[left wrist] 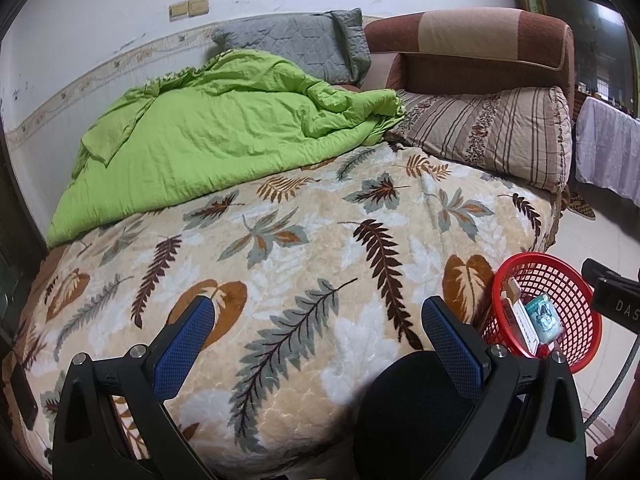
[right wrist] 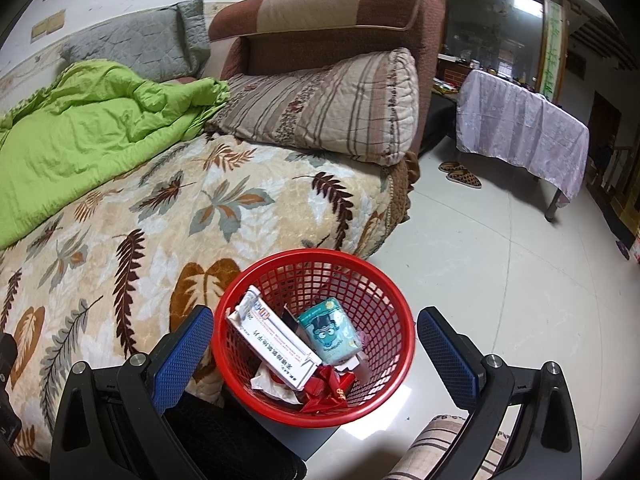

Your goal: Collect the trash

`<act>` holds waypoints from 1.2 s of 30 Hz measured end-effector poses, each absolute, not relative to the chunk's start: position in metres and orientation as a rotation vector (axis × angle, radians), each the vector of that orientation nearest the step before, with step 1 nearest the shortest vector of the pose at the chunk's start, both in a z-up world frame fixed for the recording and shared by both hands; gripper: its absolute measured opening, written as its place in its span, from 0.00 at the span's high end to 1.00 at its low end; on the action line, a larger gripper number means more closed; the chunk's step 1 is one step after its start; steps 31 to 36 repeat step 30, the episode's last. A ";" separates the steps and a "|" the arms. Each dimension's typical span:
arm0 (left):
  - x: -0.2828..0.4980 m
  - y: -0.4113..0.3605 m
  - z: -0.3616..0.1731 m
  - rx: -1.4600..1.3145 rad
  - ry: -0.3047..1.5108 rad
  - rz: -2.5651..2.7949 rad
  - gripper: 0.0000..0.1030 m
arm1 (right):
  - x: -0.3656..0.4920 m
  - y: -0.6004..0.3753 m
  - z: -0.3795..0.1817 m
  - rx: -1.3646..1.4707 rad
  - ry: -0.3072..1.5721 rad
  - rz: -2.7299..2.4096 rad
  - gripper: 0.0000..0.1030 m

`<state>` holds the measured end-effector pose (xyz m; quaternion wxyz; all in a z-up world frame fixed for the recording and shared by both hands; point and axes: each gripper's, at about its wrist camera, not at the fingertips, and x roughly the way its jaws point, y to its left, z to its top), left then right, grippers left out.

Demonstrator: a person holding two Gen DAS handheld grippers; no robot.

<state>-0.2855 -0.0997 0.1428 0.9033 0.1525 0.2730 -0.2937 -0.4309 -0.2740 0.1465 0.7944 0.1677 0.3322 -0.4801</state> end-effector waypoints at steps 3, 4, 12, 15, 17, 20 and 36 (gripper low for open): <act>-0.275 -0.094 0.145 0.294 0.578 -0.582 0.00 | -0.417 -0.270 0.145 0.322 0.722 -0.988 0.00; -0.271 -0.089 0.145 0.282 0.583 -0.574 0.00 | -0.408 -0.269 0.145 0.299 0.723 -0.960 0.00; -0.205 -0.036 0.128 0.156 0.680 -0.402 0.00 | -0.297 -0.255 0.144 0.212 0.779 -0.683 0.00; -0.171 -0.013 0.112 0.103 0.756 -0.329 0.00 | -0.240 -0.239 0.135 0.163 0.797 -0.604 0.00; -0.151 0.003 0.099 0.057 0.812 -0.291 0.00 | -0.203 -0.230 0.126 0.143 0.840 -0.566 0.00; -0.119 0.022 0.078 0.001 0.890 -0.227 0.00 | -0.150 -0.211 0.104 0.102 0.879 -0.489 0.00; -0.033 0.014 0.024 0.023 1.023 -0.202 0.00 | -0.046 -0.218 0.030 0.167 0.991 -0.572 0.00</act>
